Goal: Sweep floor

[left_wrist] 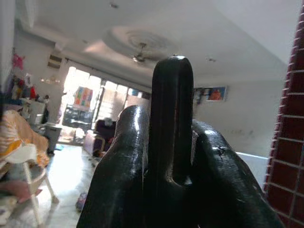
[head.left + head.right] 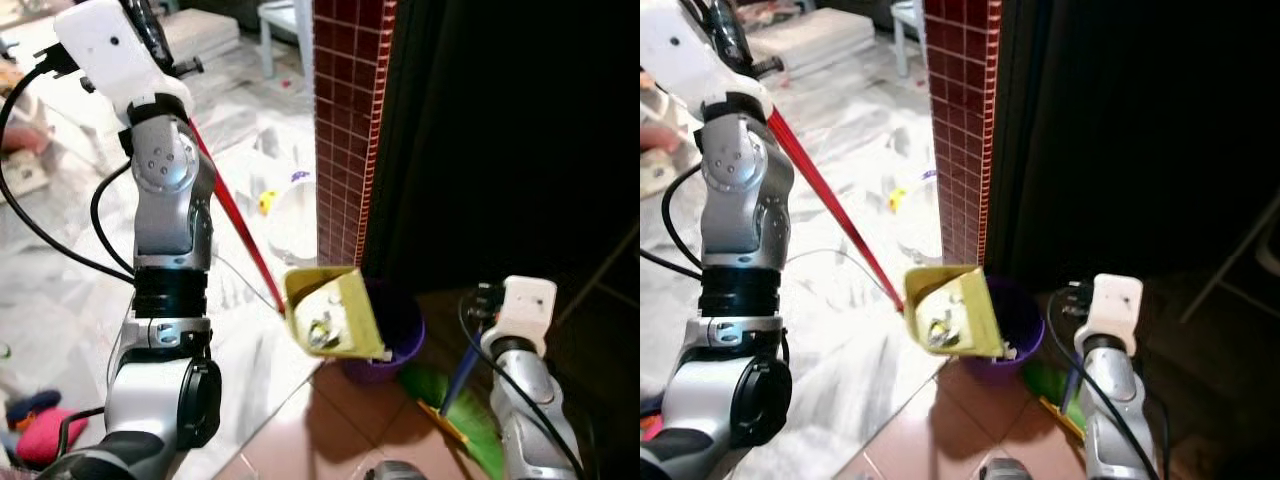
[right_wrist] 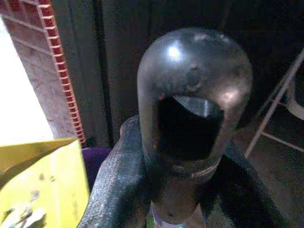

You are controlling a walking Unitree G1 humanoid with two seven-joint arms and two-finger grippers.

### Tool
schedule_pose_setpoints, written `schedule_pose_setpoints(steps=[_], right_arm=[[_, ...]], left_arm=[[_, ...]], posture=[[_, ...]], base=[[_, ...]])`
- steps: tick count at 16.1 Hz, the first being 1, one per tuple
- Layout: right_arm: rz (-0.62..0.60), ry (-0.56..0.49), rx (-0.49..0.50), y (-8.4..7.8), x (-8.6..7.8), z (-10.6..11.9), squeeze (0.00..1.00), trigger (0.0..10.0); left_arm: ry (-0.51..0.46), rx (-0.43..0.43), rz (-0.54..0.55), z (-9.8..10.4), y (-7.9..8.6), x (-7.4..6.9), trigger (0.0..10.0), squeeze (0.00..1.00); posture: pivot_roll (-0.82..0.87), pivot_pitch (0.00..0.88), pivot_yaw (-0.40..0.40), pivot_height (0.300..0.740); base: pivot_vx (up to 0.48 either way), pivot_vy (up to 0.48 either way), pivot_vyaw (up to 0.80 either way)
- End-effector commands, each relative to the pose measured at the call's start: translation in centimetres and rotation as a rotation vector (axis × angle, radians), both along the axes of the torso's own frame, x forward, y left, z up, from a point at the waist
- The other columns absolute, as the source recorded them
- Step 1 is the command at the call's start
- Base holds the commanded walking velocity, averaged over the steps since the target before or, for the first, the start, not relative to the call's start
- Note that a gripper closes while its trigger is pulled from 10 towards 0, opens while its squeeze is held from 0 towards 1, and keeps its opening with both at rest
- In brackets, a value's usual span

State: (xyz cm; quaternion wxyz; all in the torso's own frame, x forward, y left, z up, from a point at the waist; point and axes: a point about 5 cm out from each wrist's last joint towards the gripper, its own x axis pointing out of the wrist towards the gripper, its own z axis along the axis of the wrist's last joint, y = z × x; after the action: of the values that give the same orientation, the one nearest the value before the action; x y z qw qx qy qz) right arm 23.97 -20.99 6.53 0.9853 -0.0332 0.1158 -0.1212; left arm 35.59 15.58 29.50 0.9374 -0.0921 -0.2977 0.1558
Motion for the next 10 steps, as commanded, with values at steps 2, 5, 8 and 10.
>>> schedule_pose_setpoints(steps=[2, 5, 8, 10], right_arm=[[0.015, 0.126, 0.082, 0.8, -1.1, -2.7, 0.00, 10.0], [0.016, 0.124, 0.085, 0.9, -0.9, -2.7, 0.00, 10.0], [0.014, 0.119, 0.088, 1.0, -0.9, -2.7, 0.00, 10.0], [0.008, 0.112, 0.089, 1.1, -0.8, -2.6, 0.00, 10.0]], left_arm=[[-0.104, 0.044, -0.027, 1.4, -1.1, -1.1, 10.0, 0.00], [-0.183, 0.102, -0.223, 1.7, -5.1, -1.9, 10.0, 0.00], [-0.237, 0.158, -0.380, 1.7, -8.5, -2.8, 10.0, 0.00], [-0.282, 0.200, -0.446, 2.0, -10.2, -3.4, 10.0, 0.00]], posture=[[-0.16, 0.000, 0.085, 0.740], [-0.16, 0.000, 0.088, 0.740], [-0.16, 0.000, 0.096, 0.740], [-0.17, 0.000, 0.105, 0.740]], base=[[0.000, 0.000, 0.00], [0.000, 0.000, 0.00], [0.000, 0.000, 0.00], [0.000, 0.000, 0.00]])
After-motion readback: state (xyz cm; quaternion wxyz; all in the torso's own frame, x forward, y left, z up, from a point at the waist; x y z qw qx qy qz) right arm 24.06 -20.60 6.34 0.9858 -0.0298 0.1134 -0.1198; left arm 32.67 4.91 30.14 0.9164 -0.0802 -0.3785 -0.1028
